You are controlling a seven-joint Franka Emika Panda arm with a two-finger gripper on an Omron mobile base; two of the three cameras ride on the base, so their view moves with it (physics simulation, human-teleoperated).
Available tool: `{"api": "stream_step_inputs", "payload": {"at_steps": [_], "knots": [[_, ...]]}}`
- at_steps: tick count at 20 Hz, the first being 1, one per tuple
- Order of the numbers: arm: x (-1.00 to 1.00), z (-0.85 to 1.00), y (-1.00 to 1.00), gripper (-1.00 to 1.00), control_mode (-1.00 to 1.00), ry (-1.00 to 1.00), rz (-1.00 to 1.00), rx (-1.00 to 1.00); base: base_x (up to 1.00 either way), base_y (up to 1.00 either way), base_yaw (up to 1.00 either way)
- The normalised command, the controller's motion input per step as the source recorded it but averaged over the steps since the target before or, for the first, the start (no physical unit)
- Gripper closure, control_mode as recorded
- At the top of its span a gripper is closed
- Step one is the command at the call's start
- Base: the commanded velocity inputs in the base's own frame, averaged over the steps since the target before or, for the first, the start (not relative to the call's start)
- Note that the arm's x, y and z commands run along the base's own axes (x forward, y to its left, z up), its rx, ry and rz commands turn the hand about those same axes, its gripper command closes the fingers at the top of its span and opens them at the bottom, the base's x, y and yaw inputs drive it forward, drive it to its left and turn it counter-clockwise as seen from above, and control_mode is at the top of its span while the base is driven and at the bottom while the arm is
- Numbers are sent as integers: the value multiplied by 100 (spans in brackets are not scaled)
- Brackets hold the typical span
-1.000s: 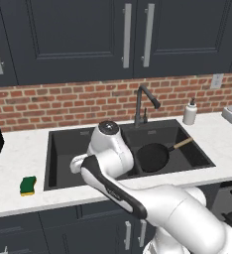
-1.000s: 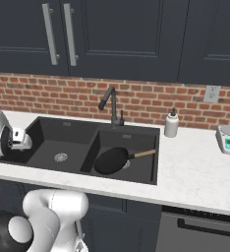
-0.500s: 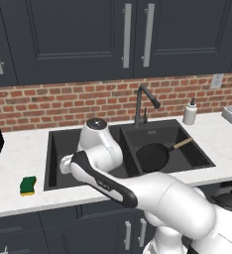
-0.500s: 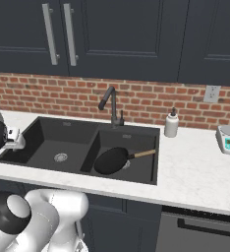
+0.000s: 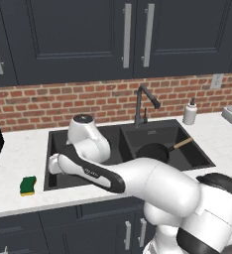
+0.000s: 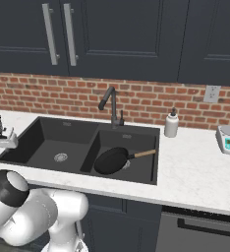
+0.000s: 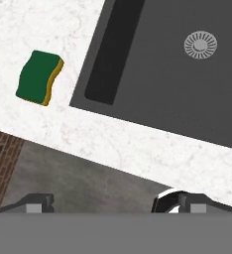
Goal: Pick the pan and sponge and place them into the sink. Then turn on the water.
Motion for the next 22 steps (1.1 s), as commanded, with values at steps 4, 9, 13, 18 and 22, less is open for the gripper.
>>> {"api": "stream_step_inputs", "payload": {"at_steps": [4,9,13,18,22], "knots": [[0,-4,31,-100,-100,7,0,0,0,0,0],[0,-8,33,-100,-100,1,0,0,0,0,0],[0,-19,36,-100,-100,-1,0,0,0,0,0],[1,-11,36,-100,-100,-4,0,0,0,0,0],[16,-5,36,-100,-100,-4,0,0,0,0,0]]}}
